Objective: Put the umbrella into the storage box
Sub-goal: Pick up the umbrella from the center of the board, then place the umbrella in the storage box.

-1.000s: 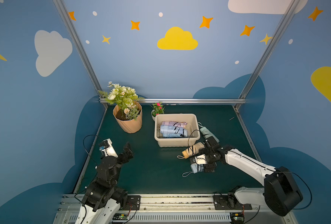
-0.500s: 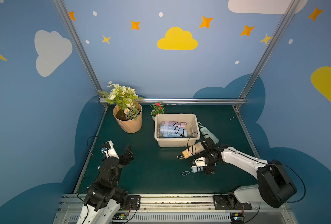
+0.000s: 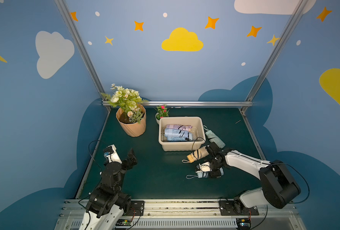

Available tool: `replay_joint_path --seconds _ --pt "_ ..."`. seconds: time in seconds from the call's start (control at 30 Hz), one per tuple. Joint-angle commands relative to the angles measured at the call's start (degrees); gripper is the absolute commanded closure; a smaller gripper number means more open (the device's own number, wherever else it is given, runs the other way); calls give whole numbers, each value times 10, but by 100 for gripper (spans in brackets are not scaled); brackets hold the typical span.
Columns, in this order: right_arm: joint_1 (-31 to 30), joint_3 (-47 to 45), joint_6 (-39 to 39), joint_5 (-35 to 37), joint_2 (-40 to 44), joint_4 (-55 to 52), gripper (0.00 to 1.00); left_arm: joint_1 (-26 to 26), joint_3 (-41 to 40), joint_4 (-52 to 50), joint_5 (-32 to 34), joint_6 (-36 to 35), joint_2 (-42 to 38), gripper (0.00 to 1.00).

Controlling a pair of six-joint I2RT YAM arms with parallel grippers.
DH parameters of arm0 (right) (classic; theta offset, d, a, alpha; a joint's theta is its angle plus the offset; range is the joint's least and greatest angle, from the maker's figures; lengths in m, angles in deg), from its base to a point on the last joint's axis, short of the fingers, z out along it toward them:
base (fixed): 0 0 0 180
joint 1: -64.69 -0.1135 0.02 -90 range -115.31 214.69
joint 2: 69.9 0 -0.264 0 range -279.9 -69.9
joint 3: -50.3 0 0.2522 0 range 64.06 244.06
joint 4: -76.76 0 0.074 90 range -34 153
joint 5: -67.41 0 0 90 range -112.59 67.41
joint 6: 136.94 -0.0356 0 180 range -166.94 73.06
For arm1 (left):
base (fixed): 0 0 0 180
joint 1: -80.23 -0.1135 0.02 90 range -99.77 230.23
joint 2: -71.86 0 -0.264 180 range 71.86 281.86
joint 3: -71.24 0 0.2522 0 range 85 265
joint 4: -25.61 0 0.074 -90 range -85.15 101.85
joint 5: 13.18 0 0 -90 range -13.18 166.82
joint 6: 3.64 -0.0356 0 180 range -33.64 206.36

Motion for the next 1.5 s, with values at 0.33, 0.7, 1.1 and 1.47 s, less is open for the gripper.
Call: replay_joint_path --seconds 0.33,0.7,1.1,1.47 --pt "-32 1 -36 18 100 -44 58 -3 17 21 -3 -45 8 0" --pt "-64 60 -177 -38 250 -65 60 -2 28 55 -41 -34 60 0" --pt "-36 196 -359 -30 198 97 53 -3 34 108 -71 -29 132 0" --pt "-53 472 -163 3 -80 -8 55 -3 44 102 -72 -26 133 0"
